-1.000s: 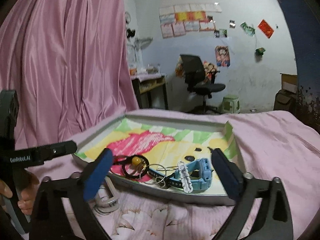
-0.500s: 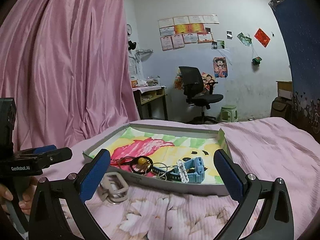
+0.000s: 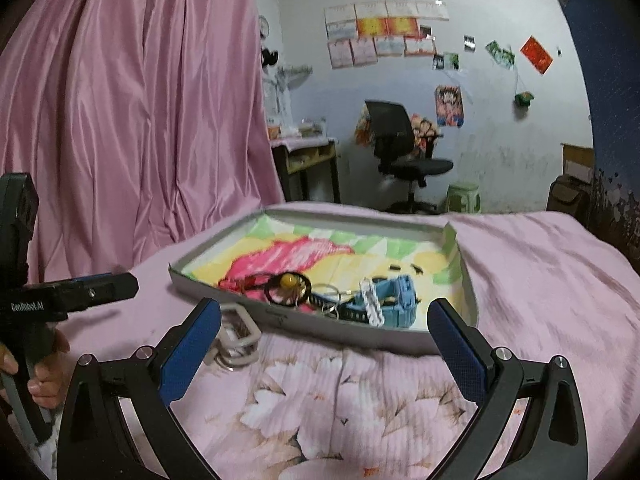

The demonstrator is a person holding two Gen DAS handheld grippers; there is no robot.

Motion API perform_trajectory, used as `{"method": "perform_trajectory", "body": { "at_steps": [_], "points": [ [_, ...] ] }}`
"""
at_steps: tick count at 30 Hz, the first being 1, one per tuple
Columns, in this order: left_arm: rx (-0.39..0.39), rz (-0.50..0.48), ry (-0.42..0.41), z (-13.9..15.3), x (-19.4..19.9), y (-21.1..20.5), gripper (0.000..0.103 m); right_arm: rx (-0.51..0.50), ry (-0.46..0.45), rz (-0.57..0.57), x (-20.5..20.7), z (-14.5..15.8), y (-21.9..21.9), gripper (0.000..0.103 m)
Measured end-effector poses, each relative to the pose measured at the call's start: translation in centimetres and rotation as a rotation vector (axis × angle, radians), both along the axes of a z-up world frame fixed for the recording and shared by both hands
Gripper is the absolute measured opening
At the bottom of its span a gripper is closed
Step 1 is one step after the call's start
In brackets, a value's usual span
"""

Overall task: Organize jewelry
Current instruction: 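Withdraw both tools from the tray back toward the grey claw clip, then grasp the grey claw clip with the left tool while the right tool grasps the silver rings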

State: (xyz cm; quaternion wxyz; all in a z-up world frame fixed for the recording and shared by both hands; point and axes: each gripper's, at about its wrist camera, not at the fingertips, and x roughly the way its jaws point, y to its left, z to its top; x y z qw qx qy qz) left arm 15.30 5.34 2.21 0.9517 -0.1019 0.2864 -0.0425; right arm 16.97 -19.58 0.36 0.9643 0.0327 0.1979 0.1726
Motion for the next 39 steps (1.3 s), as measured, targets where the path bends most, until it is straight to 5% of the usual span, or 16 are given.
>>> {"method": "perform_trajectory", "body": {
  "at_steps": [13,39],
  "points": [
    [-0.112,-0.082,0.111,-1.1,2.8,-0.2,0.101,-0.045,0.139,-0.001,1.8,-1.8,0.3,0.101],
    [-0.123,-0.178,0.274,-4.2,6.7,-2.9,0.085,-0.055,0.301,-0.005,3.7,-4.4,0.2,0.101]
  ]
}}
